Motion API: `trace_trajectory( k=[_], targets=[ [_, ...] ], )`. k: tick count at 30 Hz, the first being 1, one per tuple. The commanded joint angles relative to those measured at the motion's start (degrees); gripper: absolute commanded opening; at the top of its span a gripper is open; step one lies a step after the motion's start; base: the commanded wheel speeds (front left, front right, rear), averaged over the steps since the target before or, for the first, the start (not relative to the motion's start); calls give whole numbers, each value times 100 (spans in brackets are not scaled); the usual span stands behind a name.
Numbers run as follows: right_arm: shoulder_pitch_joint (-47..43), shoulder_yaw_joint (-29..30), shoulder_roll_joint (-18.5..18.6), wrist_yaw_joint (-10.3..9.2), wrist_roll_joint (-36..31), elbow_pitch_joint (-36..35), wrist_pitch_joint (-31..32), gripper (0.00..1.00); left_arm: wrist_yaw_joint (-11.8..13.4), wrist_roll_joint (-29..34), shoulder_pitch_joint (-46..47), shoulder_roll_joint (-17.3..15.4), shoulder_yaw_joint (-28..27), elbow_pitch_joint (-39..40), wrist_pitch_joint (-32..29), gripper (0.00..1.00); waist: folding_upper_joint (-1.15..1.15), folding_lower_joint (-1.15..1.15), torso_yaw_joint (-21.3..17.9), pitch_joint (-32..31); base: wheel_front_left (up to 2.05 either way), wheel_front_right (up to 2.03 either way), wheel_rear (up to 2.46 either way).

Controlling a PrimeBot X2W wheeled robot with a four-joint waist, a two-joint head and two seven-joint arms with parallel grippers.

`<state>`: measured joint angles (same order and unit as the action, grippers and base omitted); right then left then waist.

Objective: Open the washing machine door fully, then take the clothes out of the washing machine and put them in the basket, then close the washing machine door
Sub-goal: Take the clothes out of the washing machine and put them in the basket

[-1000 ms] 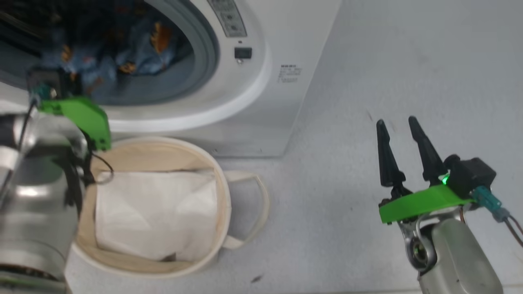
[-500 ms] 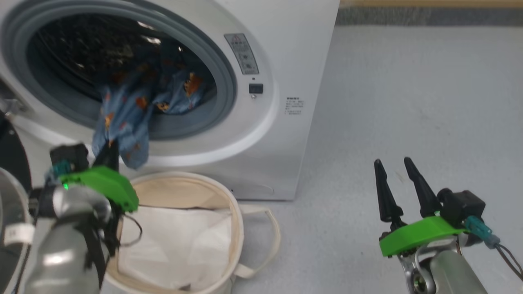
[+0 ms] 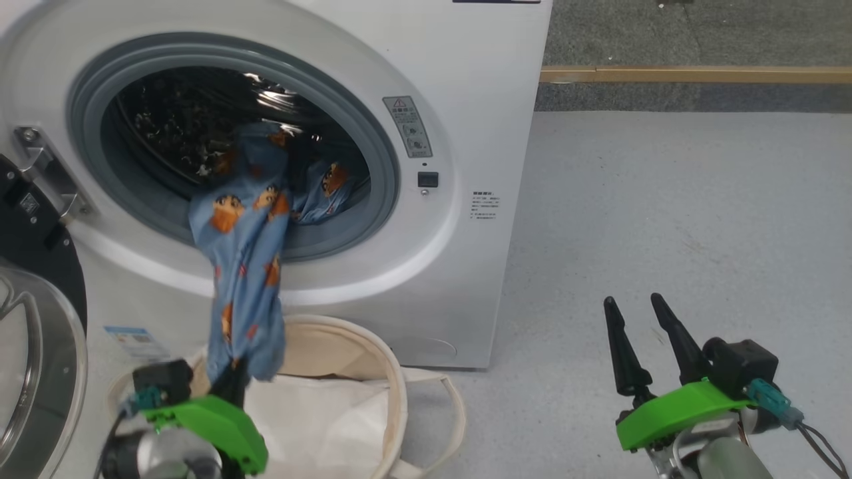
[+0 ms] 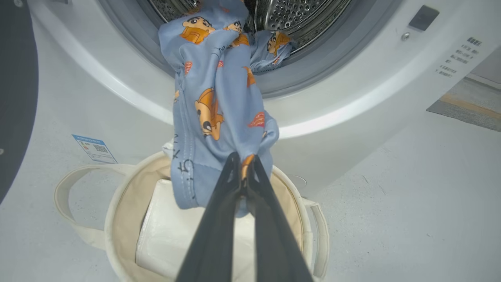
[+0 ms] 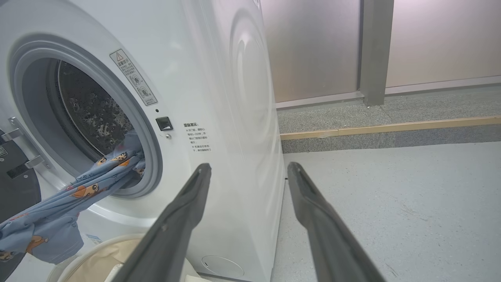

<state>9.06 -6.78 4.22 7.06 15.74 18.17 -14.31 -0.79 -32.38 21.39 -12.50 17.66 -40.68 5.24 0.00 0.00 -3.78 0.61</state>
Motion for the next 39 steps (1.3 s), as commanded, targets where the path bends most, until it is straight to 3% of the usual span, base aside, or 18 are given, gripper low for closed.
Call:
trace_trajectory(
  k=[1,8,16,28,33,39],
  targets=[
    [118,-147,55,43,40,-155,-69,100,74,-88,56,-212,-219,373,-95,0,0,0,7,-7,0,0,0],
    [172,-179,110,43,50,-168,-69,100,379,-359,-601,-277,-291,1247,-777,0,0,0,4,62,0,0,0],
    [375,-224,107,43,30,-253,-69,100,541,-335,-269,-269,-315,395,-779,0,0,0,-135,376,0,0,0],
    [689,-134,127,43,-35,-511,-69,100,-149,-509,961,40,-325,-1860,-141,0,0,0,-397,1074,0,0,0],
    [915,-94,158,43,-73,-730,-69,100,-264,-480,1527,24,-292,-2690,89,0,0,0,-575,1612,0,0,0],
    [1075,-12,133,43,-97,-930,-69,100,-358,-612,1866,-58,-381,-3118,102,0,0,0,-717,2015,0,0,0]
  ],
)
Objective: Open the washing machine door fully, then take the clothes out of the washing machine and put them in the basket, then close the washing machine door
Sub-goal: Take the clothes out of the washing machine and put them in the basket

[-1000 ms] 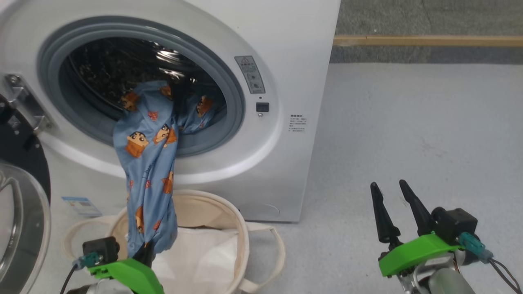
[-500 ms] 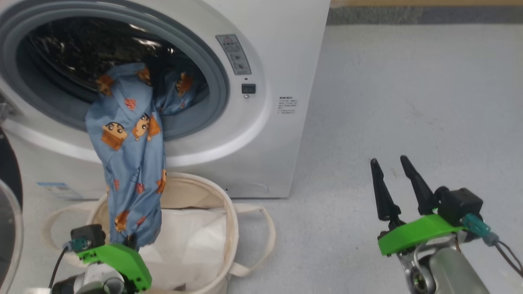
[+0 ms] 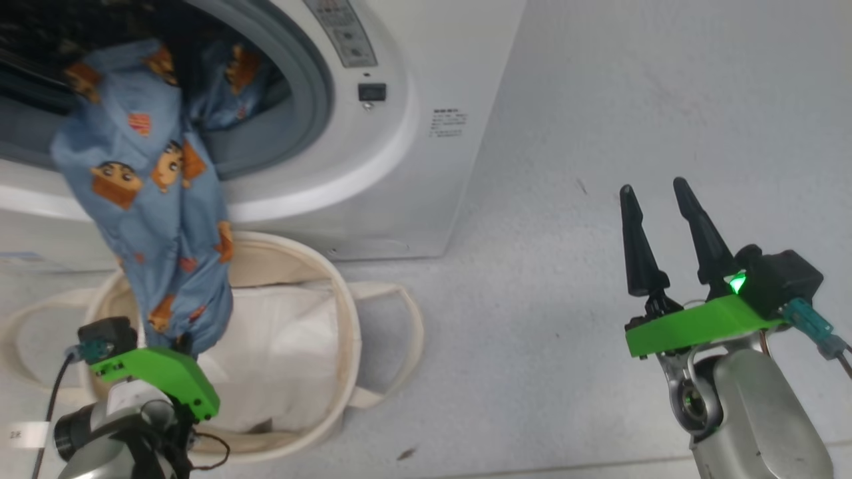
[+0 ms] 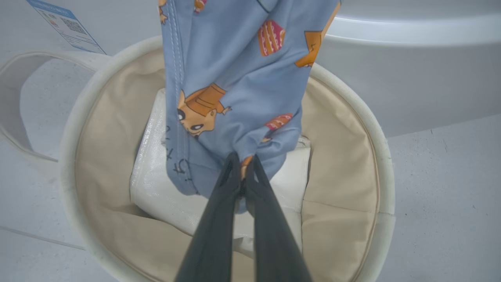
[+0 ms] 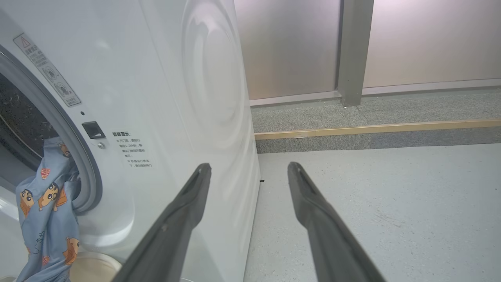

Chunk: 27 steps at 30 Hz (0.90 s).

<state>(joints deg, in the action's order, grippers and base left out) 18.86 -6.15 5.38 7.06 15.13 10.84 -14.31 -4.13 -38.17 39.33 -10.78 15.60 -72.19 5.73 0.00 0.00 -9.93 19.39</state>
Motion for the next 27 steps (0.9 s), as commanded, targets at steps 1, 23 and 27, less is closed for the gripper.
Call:
trace_trajectory(
  k=[1,23,27],
  targets=[
    [109,-76,10,43,-40,-213,-69,100,-29,-79,92,-243,-212,-5,39,0,0,0,-129,177,0,0,0],
    [87,-106,-41,43,-51,-130,-69,100,-171,-545,-2,-265,-494,-169,290,100,0,0,-177,-19,0,0,0],
    [18,-147,-54,43,-15,-35,-69,100,-213,-434,10,-340,-400,-143,664,100,0,0,-110,-282,0,0,0]
  ],
)
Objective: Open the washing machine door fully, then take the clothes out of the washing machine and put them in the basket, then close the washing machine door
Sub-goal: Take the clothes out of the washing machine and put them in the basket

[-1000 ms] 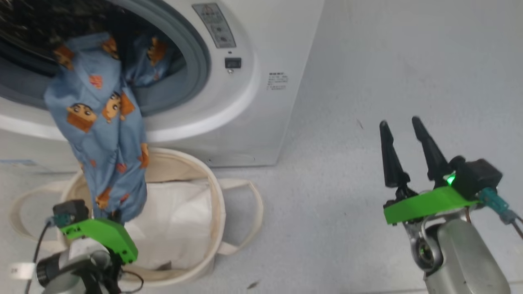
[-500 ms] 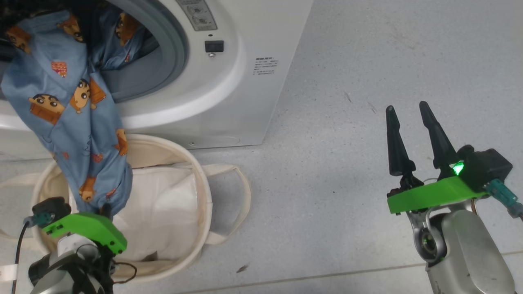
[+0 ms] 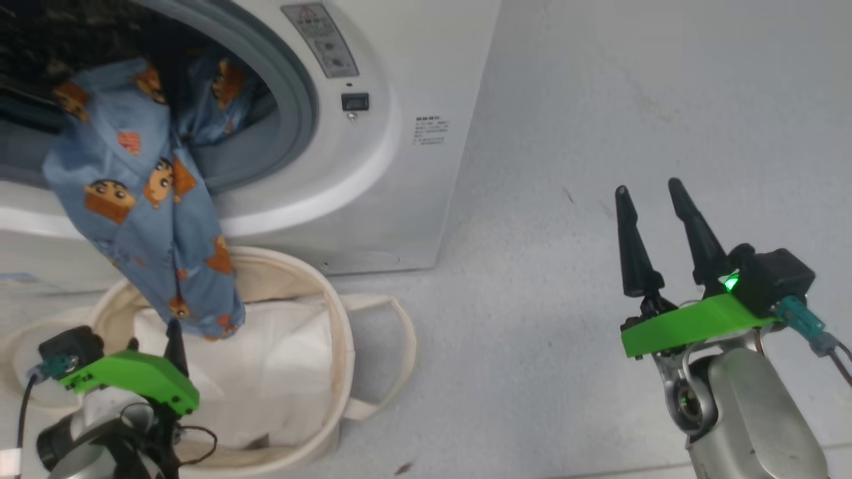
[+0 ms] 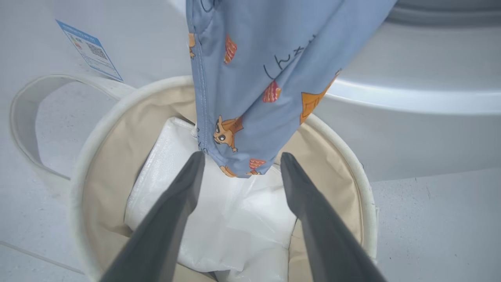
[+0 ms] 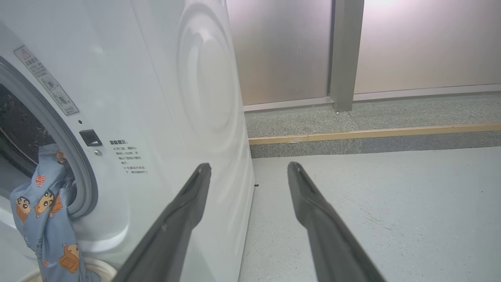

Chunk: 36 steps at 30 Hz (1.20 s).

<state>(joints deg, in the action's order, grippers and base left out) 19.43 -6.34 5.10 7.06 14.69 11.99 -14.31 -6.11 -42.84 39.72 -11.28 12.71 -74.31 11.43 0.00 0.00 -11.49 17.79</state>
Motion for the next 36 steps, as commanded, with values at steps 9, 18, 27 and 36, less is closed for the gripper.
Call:
trace_trajectory(
  k=[9,18,27,36],
  targets=[
    [-278,-180,-70,43,121,68,-69,100,-127,99,-137,-667,-331,1222,353,100,0,0,191,-737,0,0,0],
    [-606,-258,-139,43,231,265,-69,100,-64,692,-1251,-903,-858,3062,356,100,0,0,149,-1343,0,0,0],
    [-812,-314,-167,43,245,355,-69,100,193,781,-2392,-948,-1241,4476,356,100,0,0,91,-1642,0,0,0],
    [-958,-248,-132,43,239,373,-69,100,546,670,-3355,-846,-1288,5632,69,100,0,0,207,-1808,0,0,0]
  ],
)
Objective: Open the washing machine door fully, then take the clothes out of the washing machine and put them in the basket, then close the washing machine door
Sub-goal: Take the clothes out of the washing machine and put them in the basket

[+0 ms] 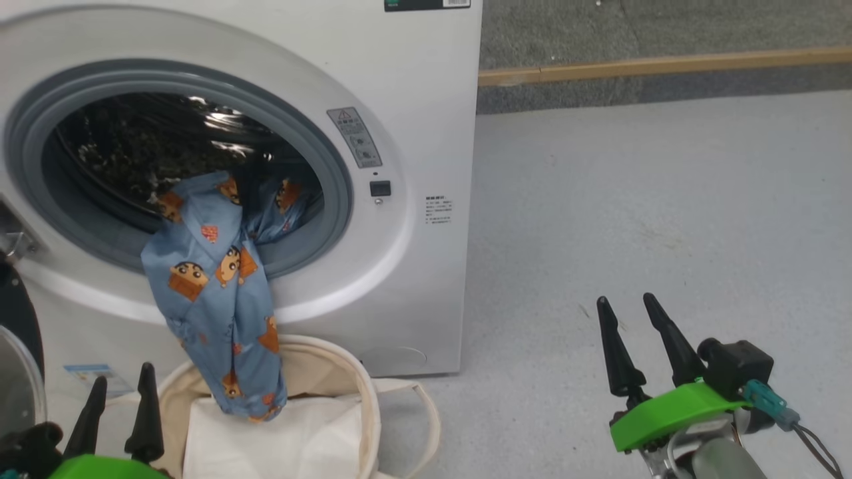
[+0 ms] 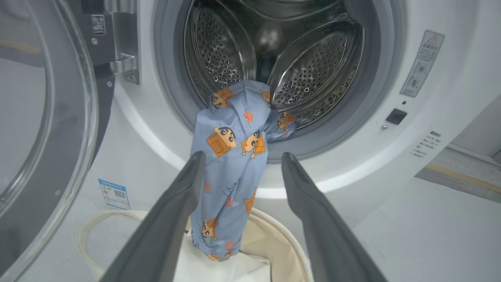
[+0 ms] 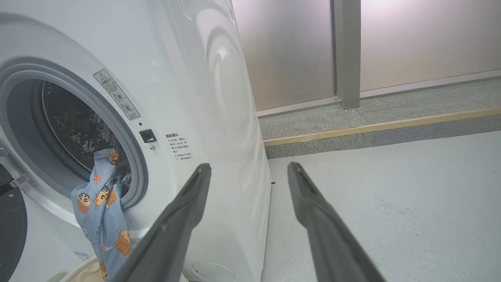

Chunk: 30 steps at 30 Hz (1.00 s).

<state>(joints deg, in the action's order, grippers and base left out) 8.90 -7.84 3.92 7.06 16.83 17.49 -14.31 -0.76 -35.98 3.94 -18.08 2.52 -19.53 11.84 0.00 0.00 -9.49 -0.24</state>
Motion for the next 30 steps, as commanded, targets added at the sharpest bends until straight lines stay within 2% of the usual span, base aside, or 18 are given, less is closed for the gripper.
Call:
trace_trajectory(
  k=[1,11,30],
  targets=[
    [88,-95,-13,43,18,-176,-69,100,53,-13,156,-179,-284,250,11,100,0,0,14,-15,0,0,0],
    [64,-160,-6,43,9,-190,-69,100,366,249,-120,-292,-172,698,-119,100,0,0,40,-85,0,0,0],
    [157,-230,1,43,32,-157,-69,100,464,226,-73,-319,-107,709,-162,100,0,0,24,-55,0,0,0]
  ],
)
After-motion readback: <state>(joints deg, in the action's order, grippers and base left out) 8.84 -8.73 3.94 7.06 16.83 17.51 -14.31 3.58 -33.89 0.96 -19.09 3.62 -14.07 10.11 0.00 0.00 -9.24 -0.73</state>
